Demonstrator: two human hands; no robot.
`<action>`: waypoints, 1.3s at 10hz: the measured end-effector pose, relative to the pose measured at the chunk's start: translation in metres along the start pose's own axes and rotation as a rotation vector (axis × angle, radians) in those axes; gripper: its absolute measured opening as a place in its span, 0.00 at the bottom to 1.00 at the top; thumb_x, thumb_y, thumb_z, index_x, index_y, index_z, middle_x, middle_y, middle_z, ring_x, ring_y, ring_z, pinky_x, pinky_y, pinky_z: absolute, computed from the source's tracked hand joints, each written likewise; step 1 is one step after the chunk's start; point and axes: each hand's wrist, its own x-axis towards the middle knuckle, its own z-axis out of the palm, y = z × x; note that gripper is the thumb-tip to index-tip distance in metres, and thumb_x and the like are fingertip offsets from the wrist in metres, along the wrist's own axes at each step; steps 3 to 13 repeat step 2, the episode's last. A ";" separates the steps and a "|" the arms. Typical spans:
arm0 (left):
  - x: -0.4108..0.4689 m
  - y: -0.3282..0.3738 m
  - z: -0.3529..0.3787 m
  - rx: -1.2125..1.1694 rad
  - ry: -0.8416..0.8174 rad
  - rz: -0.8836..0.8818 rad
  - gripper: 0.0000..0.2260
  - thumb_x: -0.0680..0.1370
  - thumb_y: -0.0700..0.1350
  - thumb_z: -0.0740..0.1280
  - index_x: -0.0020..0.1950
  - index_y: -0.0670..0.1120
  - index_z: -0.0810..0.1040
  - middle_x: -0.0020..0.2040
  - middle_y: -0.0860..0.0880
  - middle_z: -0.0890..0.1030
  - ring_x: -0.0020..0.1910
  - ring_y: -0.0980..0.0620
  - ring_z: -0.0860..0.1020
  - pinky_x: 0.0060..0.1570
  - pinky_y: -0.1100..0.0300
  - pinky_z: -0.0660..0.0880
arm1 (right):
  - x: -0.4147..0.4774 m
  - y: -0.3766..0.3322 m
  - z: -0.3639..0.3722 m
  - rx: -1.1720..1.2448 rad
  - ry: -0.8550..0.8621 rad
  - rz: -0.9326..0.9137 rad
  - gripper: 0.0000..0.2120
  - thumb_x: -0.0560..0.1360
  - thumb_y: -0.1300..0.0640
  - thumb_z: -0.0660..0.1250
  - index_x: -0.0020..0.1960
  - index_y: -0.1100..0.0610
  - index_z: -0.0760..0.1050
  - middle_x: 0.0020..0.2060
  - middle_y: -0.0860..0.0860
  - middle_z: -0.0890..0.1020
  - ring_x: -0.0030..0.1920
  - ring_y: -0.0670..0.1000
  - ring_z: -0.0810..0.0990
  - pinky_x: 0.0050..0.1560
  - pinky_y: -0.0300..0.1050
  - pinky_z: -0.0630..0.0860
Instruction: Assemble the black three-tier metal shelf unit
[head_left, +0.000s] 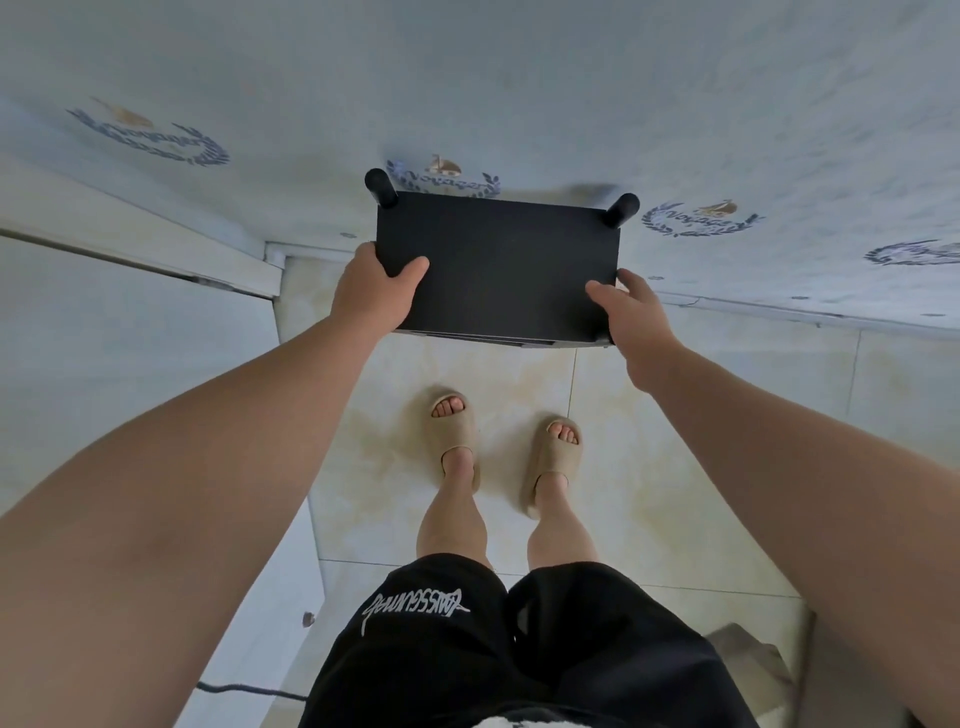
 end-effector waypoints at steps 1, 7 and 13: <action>-0.028 0.011 -0.010 0.161 0.070 0.021 0.33 0.77 0.63 0.63 0.77 0.49 0.62 0.72 0.45 0.70 0.70 0.40 0.68 0.67 0.41 0.69 | -0.025 -0.002 -0.004 -0.148 -0.009 -0.069 0.29 0.83 0.51 0.63 0.81 0.51 0.57 0.67 0.45 0.70 0.63 0.49 0.71 0.60 0.45 0.67; -0.069 0.018 -0.014 0.243 0.076 0.199 0.33 0.79 0.61 0.62 0.80 0.50 0.57 0.79 0.46 0.61 0.77 0.41 0.58 0.71 0.39 0.62 | -0.059 -0.006 -0.006 -0.468 0.006 -0.202 0.32 0.81 0.47 0.63 0.81 0.49 0.56 0.75 0.49 0.66 0.73 0.55 0.66 0.71 0.55 0.66; -0.069 0.018 -0.014 0.243 0.076 0.199 0.33 0.79 0.61 0.62 0.80 0.50 0.57 0.79 0.46 0.61 0.77 0.41 0.58 0.71 0.39 0.62 | -0.059 -0.006 -0.006 -0.468 0.006 -0.202 0.32 0.81 0.47 0.63 0.81 0.49 0.56 0.75 0.49 0.66 0.73 0.55 0.66 0.71 0.55 0.66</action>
